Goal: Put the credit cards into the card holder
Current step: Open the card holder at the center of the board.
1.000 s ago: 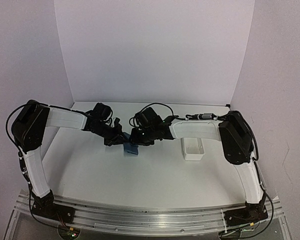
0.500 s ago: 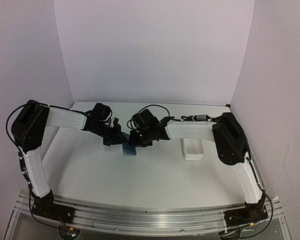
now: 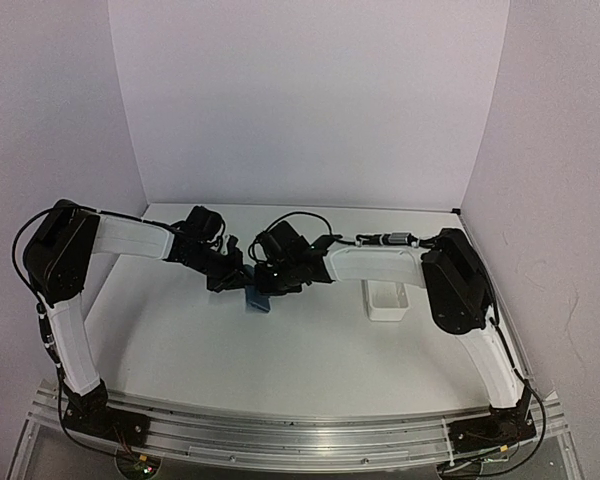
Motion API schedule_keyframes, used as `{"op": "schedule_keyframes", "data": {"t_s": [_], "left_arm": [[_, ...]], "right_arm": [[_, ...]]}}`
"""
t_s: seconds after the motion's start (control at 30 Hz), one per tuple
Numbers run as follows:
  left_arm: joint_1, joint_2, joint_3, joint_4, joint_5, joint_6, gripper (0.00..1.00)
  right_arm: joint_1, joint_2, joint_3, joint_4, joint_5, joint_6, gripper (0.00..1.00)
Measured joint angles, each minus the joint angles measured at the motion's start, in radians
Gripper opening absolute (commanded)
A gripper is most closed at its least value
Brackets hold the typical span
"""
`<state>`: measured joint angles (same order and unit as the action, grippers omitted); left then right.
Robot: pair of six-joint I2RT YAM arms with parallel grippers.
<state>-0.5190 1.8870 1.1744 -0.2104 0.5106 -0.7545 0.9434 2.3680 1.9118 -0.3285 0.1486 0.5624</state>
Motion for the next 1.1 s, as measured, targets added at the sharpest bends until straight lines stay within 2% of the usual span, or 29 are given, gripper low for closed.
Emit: {"op": "schedule_keyframes", "data": {"t_s": [0.23, 0.43, 0.6, 0.67, 0.77, 0.83, 1.0, 1.1], "left_arm": [[-0.007, -0.001, 0.000, -0.008, -0.006, 0.030, 0.00], [-0.010, -0.013, 0.000, -0.027, -0.006, 0.075, 0.00], [-0.010, -0.014, 0.000, -0.026, -0.005, 0.121, 0.00], [-0.010, -0.019, 0.000, -0.025, -0.006, 0.161, 0.00], [-0.010, -0.039, 0.000, -0.026, -0.025, 0.245, 0.00], [-0.010, -0.065, 0.000, -0.025, -0.048, 0.308, 0.00], [-0.010, -0.144, 0.002, 0.002, -0.069, 0.419, 0.00], [-0.010, -0.197, -0.007, 0.053, -0.050, 0.458, 0.00]], "right_arm": [[-0.005, -0.023, -0.054, 0.012, 0.030, -0.002, 0.00], [-0.085, -0.038, -0.157, -0.054, 0.094, -0.012, 0.00], [-0.127, -0.068, -0.173, -0.074, 0.104, -0.043, 0.02], [-0.125, -0.082, -0.173, -0.081, 0.080, -0.068, 0.20], [-0.122, -0.122, -0.182, -0.083, 0.040, -0.121, 0.61], [-0.122, -0.174, -0.200, -0.083, -0.014, -0.174, 0.78], [-0.122, -0.289, -0.223, 0.016, -0.217, -0.228, 0.82], [-0.124, -0.317, -0.263, 0.128, -0.320, -0.221, 0.77]]}}
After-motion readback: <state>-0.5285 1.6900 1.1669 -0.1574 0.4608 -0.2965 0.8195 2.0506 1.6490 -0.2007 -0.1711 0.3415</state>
